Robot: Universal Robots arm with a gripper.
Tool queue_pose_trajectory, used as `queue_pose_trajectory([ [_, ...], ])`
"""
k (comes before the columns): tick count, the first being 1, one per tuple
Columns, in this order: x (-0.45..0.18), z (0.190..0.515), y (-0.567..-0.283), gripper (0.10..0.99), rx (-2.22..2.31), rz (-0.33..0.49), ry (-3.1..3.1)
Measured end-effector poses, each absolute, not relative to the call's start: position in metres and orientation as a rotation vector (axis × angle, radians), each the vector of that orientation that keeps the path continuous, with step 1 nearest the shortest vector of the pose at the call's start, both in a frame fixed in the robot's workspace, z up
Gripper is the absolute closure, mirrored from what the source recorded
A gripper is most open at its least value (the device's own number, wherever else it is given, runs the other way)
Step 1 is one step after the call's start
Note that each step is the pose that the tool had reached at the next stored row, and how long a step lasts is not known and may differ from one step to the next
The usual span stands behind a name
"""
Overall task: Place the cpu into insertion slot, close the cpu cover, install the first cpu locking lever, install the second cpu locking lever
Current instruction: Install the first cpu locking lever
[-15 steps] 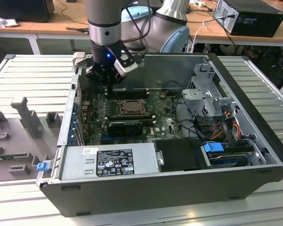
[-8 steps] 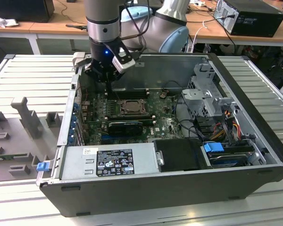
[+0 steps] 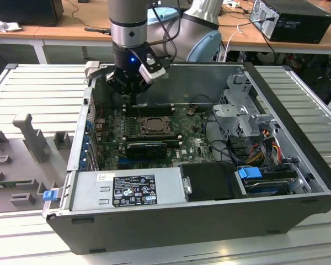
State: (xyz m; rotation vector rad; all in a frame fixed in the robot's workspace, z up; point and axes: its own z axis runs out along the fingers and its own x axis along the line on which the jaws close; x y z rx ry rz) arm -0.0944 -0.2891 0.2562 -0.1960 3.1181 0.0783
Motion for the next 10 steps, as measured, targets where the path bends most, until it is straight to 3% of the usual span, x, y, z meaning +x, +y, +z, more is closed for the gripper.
queue_pose_trajectory([
  [10, -0.079, 0.254, -0.289, 0.980, -0.195, 0.078, 3.118],
])
